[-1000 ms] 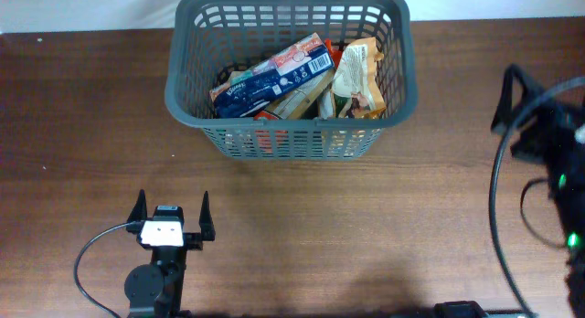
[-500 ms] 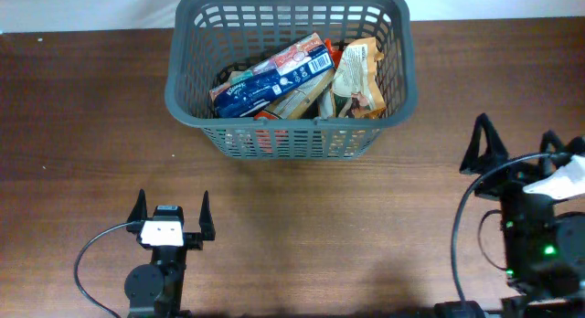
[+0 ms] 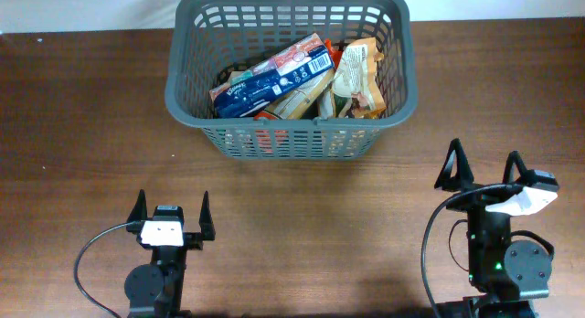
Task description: Pack container
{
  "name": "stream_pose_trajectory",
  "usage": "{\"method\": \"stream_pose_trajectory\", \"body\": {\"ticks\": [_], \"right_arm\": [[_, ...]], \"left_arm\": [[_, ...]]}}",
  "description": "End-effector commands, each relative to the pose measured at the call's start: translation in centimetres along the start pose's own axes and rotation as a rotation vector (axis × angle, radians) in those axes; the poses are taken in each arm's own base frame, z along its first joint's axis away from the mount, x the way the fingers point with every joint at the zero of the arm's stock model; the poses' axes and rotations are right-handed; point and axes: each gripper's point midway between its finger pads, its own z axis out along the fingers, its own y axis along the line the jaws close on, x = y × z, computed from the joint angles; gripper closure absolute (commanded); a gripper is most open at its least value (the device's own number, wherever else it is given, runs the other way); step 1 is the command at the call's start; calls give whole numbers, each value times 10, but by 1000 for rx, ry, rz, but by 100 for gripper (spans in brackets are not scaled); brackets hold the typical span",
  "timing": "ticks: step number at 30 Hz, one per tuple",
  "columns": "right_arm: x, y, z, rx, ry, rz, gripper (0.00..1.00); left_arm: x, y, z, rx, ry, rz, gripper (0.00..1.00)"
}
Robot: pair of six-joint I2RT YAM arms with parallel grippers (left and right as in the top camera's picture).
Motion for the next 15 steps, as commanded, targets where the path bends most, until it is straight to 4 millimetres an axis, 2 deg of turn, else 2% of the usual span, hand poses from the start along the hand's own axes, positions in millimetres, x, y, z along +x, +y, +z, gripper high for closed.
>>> {"method": "stream_pose_trajectory", "body": {"ticks": [1, 15], "right_arm": [[6, -1, -6, -11, -17, 12, 1], [45, -13, -10, 2, 27, 0, 1]], "left_arm": [[2, 1, 0, -5, 0, 19, 1], [2, 1, 0, -5, 0, 19, 1]]}}
